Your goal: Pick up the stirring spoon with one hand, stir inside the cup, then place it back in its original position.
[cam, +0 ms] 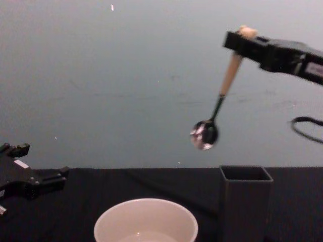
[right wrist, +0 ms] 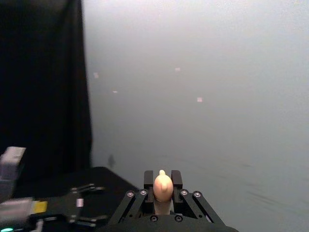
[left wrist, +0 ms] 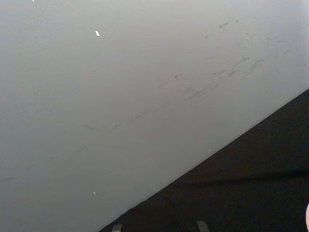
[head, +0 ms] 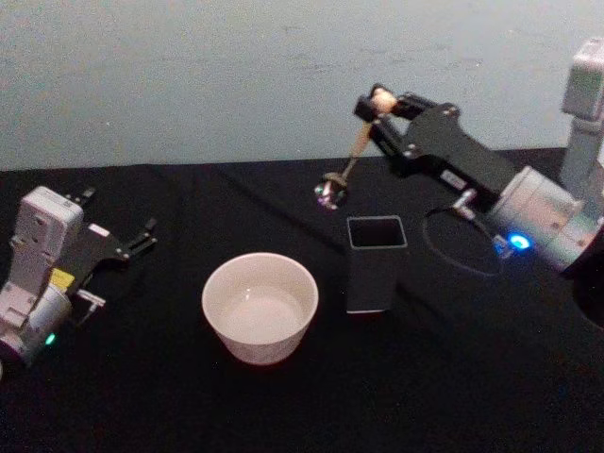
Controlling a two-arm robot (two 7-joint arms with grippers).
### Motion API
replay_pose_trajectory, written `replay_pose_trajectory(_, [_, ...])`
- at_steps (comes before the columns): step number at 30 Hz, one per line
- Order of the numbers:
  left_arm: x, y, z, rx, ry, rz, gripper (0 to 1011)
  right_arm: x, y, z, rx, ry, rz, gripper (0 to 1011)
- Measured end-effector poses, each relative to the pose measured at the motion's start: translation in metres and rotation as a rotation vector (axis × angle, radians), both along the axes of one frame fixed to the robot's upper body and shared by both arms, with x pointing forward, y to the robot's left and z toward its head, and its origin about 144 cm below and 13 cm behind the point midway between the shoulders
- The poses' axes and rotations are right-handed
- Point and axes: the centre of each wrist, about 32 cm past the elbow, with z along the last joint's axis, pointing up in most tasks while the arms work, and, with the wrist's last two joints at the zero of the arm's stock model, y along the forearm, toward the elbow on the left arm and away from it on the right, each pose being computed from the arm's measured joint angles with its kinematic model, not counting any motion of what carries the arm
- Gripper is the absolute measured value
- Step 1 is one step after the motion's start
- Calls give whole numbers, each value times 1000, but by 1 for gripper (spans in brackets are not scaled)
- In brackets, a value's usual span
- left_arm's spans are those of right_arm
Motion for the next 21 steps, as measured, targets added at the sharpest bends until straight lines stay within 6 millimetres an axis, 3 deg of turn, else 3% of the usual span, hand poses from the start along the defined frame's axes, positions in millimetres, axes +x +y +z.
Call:
replay_pose_trajectory(13, [0, 0, 0, 0, 0, 0, 1001, 9, 44, -31, -57, 2, 198, 207])
replay_pose_trajectory(21, [0, 0, 0, 0, 0, 0, 1001, 13, 56, -55, -108, 13, 215, 207])
